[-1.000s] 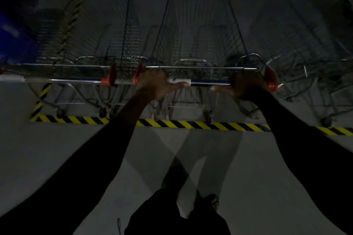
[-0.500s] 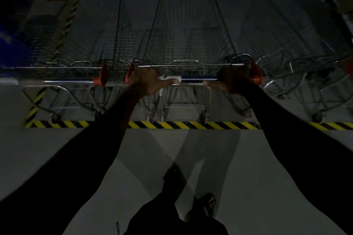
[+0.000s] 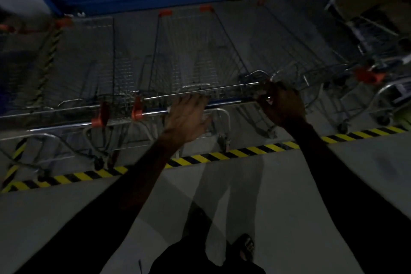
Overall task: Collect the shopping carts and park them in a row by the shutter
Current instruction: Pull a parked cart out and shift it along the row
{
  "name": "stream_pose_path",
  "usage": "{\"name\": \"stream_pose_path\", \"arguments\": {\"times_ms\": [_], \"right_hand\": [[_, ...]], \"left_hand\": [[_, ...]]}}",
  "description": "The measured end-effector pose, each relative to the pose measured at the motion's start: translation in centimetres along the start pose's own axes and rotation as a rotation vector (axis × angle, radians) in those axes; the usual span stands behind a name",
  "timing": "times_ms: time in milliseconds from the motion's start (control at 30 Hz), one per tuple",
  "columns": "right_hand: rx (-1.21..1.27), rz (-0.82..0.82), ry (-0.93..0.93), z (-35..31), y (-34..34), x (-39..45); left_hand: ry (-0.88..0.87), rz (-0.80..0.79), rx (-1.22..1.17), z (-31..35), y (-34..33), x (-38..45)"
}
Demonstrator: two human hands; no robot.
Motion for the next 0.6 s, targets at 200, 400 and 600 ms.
{"name": "stream_pose_path", "arguments": {"times_ms": [200, 400, 600], "right_hand": [[0.109, 0.139, -0.313, 5.5, 4.3, -9.5], [0.15, 0.262, -0.541, 12.2, 9.3, -20.4], [0.148, 0.397, -0.706, 18.8, 14.5, -31.1]], "left_hand": [[-0.266, 0.128, -0.119, 12.4, 0.4, 2.5], [-0.437, 0.106, -0.244, 25.5, 1.7, 3.8], [-0.63, 0.106, -0.257, 38.5, 3.1, 1.8]]}}
Point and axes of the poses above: each hand's wrist, its own x-axis towards the middle knuckle, its own y-axis out of the back of the hand, z = x × y, the point moved 4 cm from there along x, towards the middle knuckle, and after that the axes turned 8 degrees about x, right-handed, at the moved point
